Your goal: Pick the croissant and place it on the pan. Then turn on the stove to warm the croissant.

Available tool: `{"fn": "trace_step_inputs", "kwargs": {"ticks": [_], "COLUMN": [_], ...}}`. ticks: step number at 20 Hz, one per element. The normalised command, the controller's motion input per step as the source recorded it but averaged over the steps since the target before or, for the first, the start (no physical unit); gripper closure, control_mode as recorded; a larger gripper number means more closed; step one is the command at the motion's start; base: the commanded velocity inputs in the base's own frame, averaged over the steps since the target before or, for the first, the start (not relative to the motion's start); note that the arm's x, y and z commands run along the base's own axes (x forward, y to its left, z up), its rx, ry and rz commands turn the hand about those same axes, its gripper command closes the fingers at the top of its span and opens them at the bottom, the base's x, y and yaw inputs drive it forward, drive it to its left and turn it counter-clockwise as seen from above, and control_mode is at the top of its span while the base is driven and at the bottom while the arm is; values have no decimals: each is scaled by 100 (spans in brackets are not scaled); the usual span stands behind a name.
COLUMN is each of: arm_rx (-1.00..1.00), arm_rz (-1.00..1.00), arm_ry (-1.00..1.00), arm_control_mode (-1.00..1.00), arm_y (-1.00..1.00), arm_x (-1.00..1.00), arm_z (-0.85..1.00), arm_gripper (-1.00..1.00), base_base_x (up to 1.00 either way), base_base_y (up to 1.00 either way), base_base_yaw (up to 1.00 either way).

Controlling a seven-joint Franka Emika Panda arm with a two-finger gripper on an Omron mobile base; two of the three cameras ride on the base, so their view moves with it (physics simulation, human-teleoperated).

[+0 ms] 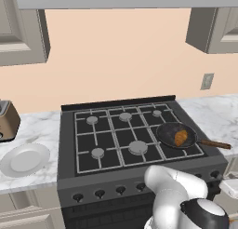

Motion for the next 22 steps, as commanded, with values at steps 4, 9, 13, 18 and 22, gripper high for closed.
{"fn": "trace_step_inputs", "kwargs": {"ticks": [4,9,13,18,22], "arm_rx": [0,0,0,0,0], "arm_rz": [0,0,0,0,0], "arm_ry": [0,0,0,0,0], "arm_control_mode": [-100,-100,-100,-100,-100], "arm_y": [0,-7,-9,-5,0], "arm_x": [2,0,5,8,10], "arm_z": [-12,-12,-12,-12,-12], "arm_gripper": [-100,-100,-100,-100,-100], "base_base_x": [0,0,0,0,0], "base_base_y": [0,0,0,0,0], "base_base_yaw": [0,0,0,0,0]}}
